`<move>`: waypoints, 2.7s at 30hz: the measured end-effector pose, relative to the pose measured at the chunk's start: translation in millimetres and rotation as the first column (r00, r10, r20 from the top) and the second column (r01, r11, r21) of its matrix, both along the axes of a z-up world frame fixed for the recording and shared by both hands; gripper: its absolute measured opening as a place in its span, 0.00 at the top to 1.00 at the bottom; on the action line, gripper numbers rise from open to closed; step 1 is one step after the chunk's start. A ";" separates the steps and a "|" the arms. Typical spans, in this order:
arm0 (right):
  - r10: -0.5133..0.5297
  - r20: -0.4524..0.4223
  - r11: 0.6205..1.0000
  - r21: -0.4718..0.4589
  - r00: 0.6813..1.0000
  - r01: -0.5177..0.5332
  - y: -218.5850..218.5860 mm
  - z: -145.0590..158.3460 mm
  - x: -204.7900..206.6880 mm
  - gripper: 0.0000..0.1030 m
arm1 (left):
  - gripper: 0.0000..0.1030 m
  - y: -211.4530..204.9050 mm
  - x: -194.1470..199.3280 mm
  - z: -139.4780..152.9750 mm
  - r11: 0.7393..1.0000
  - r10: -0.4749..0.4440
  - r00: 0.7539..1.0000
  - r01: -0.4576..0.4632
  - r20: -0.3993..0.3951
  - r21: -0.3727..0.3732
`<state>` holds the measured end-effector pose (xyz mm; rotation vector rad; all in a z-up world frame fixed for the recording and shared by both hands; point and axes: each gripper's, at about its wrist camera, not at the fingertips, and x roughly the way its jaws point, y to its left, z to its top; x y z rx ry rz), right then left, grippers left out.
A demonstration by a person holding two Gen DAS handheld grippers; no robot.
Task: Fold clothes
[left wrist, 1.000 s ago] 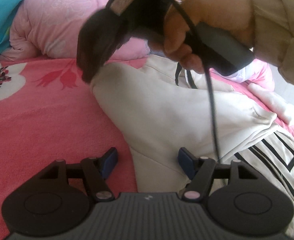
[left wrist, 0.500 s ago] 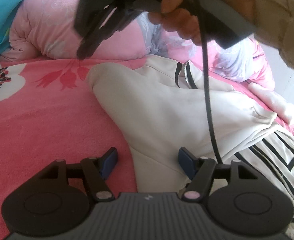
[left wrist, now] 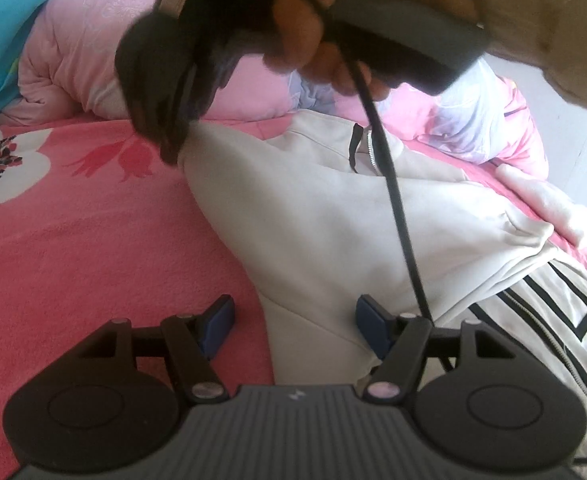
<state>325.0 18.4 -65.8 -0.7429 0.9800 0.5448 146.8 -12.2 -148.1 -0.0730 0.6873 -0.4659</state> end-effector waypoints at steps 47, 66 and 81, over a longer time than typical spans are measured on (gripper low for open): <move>-0.301 -0.053 0.743 0.614 0.952 0.269 -138.1 21.7 16.0 0.91 | 0.32 -3.5 -3.3 -4.3 1.000 -0.002 1.000 0.002 -0.001 -0.005; -0.749 0.053 0.515 0.675 0.660 0.529 -422.3 -14.3 -171.2 0.56 | 0.22 -1.6 -1.3 -12.9 0.999 -0.024 1.000 0.024 0.010 -0.042; -0.784 0.012 0.401 0.773 0.621 0.491 -445.6 -6.0 -168.5 0.74 | 0.33 -35.4 6.5 48.7 0.999 0.022 0.993 -0.025 0.118 0.027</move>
